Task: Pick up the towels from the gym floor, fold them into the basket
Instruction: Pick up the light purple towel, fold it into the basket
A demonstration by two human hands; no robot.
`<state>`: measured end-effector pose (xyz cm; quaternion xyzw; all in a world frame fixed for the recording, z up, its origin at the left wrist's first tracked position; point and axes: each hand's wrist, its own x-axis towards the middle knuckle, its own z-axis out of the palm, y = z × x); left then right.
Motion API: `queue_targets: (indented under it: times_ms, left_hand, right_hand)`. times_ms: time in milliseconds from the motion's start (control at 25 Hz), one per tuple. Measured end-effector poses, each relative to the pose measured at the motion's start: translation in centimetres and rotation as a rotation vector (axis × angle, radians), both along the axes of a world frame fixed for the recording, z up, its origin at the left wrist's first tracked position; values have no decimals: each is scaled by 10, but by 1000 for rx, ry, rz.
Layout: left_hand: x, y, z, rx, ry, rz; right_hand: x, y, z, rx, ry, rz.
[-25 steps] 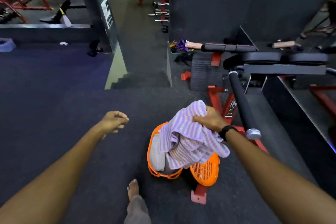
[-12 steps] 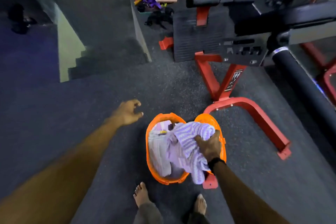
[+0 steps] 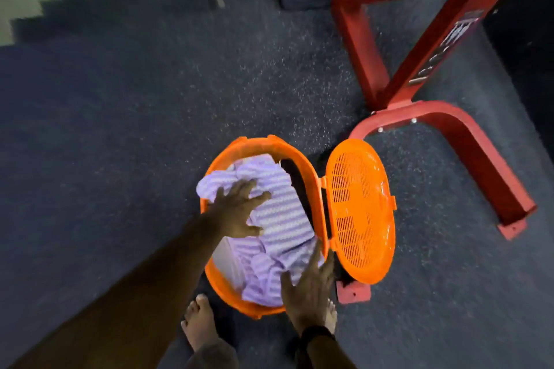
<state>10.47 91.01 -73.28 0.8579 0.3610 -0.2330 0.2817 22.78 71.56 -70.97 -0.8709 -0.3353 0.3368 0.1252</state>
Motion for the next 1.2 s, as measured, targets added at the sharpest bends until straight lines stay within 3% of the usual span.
queue_targets:
  times_ms: [80, 200, 360, 600, 760, 880, 960, 1080, 1200]
  left_hand:
    - [-3, -8, -28, 0, -5, -29]
    - [-6, -12, -55, -36, 29, -80]
    - [-2, -9, -83, 91, -13, -118]
    - [5, 5, -169, 234, -47, -190]
    - [8, -2, -144, 207, 49, -137]
    - [14, -10, -108, 172, 130, -154]
    - [17, -14, -85, 183, 159, -146]
    - [17, -17, -57, 221, 208, -171]
    - [21, -11, -39, 222, 242, -260]
  right_hand:
    - [3, 1, -23, 3, -153, 387]
    - [4, -3, -51, -100, -252, 611]
    - [-10, -10, -79, -102, -284, 606]
    - [-23, 11, -175, -105, -338, 474]
    - [-25, 9, -153, -168, -275, 489]
    - [-8, 2, -110, -174, -140, 542]
    - [12, -3, -86, -98, 52, 576]
    - [34, -21, -53, 87, 98, 317]
    - [61, -39, -54, 29, 71, -237]
